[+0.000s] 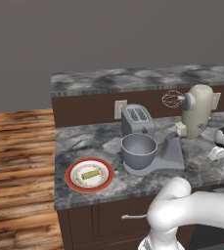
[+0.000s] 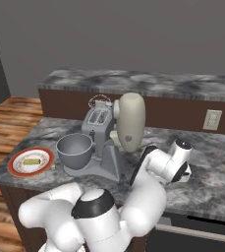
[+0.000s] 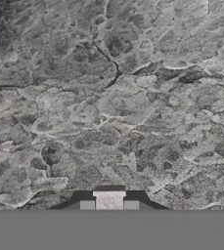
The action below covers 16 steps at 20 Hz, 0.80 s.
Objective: Add butter and sugar cubes to the stand mixer bowl and then turn on the stand mixer to begin making frosting.
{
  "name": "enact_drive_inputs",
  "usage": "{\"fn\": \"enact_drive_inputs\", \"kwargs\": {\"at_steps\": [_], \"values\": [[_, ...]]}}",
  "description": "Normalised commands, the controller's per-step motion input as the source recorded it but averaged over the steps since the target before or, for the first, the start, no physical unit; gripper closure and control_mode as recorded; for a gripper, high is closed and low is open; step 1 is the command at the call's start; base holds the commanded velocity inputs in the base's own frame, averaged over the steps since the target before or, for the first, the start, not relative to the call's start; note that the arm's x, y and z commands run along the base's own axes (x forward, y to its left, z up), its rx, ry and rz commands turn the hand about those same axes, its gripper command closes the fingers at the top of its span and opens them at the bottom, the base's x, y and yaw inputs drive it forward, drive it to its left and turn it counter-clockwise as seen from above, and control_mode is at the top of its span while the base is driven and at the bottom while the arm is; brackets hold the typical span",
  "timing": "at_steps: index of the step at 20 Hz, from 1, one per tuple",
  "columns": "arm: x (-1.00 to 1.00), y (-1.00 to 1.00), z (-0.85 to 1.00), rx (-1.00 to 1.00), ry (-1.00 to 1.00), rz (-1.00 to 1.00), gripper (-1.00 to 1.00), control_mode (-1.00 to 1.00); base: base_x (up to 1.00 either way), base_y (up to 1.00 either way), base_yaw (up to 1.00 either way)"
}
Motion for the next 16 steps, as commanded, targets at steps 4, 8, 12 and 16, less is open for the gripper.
{"fn": "enact_drive_inputs", "kwargs": {"at_steps": [4, 8, 12, 16], "values": [[-0.59, 0.21, 0.31, 0.0, -0.06, 0.0, 1.0, -1.0, 0.0, 0.0, 0.0], [-0.77, 0.29, 0.79, 0.0, -0.1, -0.01, 1.0, -1.0, 0.0, 0.0, 0.0], [-0.94, 0.42, 0.83, 0.0, -0.11, -0.03, 1.0, -1.0, 0.0, 0.0, 0.0], [-1.0, 0.82, 0.51, -0.03, -0.1, -0.05, 1.0, -1.0, 0.0, 0.0, 0.0]]}}
